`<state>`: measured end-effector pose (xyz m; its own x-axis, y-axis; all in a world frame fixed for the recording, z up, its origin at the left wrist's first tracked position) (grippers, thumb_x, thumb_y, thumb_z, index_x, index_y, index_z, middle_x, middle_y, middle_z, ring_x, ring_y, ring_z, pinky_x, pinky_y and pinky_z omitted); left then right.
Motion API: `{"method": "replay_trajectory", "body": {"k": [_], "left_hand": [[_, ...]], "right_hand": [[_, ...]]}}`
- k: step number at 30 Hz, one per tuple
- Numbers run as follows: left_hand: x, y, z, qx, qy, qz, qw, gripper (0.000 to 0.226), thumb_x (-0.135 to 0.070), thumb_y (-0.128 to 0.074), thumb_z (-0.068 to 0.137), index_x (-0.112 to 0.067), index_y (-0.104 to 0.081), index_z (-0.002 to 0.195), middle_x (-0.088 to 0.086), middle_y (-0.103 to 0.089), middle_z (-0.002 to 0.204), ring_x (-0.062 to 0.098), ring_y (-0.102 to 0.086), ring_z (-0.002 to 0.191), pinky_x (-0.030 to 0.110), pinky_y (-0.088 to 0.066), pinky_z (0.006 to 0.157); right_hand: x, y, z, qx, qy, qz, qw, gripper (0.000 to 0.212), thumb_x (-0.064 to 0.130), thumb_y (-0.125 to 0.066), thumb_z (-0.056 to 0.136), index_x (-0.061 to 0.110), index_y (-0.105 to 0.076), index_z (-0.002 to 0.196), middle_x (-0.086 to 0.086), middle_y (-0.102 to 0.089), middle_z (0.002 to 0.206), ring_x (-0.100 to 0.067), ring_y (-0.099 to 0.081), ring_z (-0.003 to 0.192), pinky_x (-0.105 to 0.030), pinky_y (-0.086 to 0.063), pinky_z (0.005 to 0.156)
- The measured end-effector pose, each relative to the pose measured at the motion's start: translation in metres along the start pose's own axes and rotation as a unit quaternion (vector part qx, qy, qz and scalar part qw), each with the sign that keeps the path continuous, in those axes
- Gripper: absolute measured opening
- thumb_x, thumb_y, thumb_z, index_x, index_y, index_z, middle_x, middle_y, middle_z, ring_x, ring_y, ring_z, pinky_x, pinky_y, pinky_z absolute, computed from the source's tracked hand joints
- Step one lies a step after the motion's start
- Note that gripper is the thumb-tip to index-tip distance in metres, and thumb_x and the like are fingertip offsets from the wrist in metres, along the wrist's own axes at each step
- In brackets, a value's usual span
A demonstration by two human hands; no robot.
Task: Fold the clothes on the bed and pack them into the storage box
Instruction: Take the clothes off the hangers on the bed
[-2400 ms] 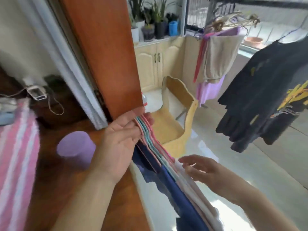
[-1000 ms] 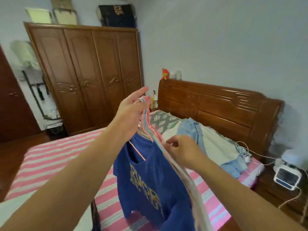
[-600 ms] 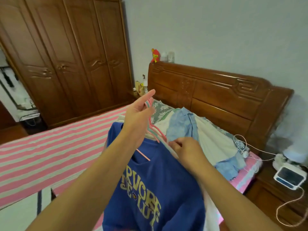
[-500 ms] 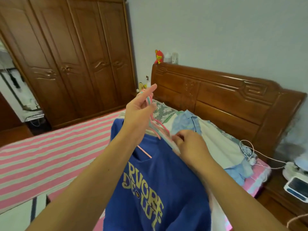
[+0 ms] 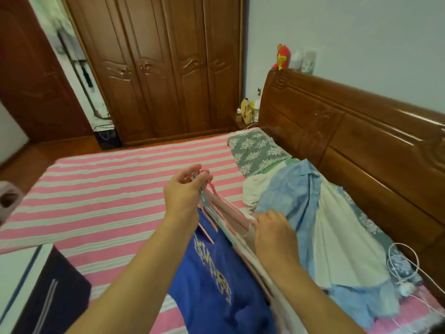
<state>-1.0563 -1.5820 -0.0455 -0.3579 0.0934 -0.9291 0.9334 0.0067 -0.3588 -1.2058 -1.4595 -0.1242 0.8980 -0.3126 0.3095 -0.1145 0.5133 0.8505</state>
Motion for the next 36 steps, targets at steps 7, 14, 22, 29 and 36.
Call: {"method": "replay_trajectory", "body": {"k": [7,14,22,29,36], "left_hand": [[0.062,0.034,0.024,-0.126,0.035,-0.015,0.991,0.038,0.024,-0.047,0.087,-0.009,-0.052,0.070,0.014,-0.069,0.079,0.021,-0.073,0.072,0.032,-0.056,0.074],[0.115,0.098,0.048,-0.110,0.186,0.017,0.976,0.028,0.015,-0.040,0.098,-0.009,-0.052,0.090,0.016,-0.058,0.088,0.019,-0.062,0.071,0.021,-0.055,0.052],[0.092,0.123,0.028,0.054,0.224,0.141,0.963,0.028,0.018,-0.039,0.092,0.001,-0.061,0.091,0.014,-0.056,0.075,0.015,-0.059,0.051,0.021,-0.051,0.050],[0.023,0.127,-0.030,0.098,0.179,0.188,0.961,0.026,0.016,-0.039,0.093,0.004,-0.062,0.097,0.008,-0.051,0.068,0.017,-0.048,0.059,0.030,-0.044,0.068],[0.032,0.141,-0.027,0.042,0.130,0.243,0.960,0.029,0.022,-0.042,0.089,0.006,-0.067,0.090,0.009,-0.063,0.068,0.016,-0.059,0.059,0.023,-0.052,0.061]], "right_hand": [[-0.055,-0.024,-0.077,0.005,0.039,-0.005,0.999,0.012,0.012,-0.069,0.069,0.014,-0.058,0.068,-0.006,-0.054,0.067,-0.031,-0.056,0.062,-0.040,-0.045,0.055],[-0.167,-0.068,-0.178,0.083,-0.085,-0.033,0.992,0.044,0.024,-0.037,0.098,0.010,-0.067,0.069,-0.007,-0.058,0.065,-0.033,-0.060,0.056,-0.040,-0.042,0.063],[-0.114,-0.111,-0.112,0.375,-0.244,0.228,0.865,0.014,0.021,-0.058,0.094,0.017,-0.054,0.081,0.001,-0.058,0.081,-0.017,-0.052,0.074,-0.028,-0.038,0.062],[-0.076,-0.158,-0.108,0.474,-0.272,0.231,0.805,0.038,0.015,-0.042,0.097,0.016,-0.052,0.133,-0.011,-0.056,0.134,-0.030,-0.055,0.119,-0.035,-0.043,0.097],[-0.122,-0.048,-0.018,0.054,-0.401,0.236,0.884,0.025,0.008,-0.040,0.101,-0.004,-0.060,0.112,-0.029,-0.061,0.115,-0.042,-0.057,0.107,-0.040,-0.040,0.082]]}}
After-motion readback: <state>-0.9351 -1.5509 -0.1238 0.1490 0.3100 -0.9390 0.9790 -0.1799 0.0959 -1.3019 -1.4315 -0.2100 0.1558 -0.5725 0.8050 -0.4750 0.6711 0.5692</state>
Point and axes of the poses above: each hand's wrist, its own z-axis towards the middle knuckle, its own y-axis out of the back of the hand, x = y × z, the point moved 2 cm from there along z, towards the middle knuckle
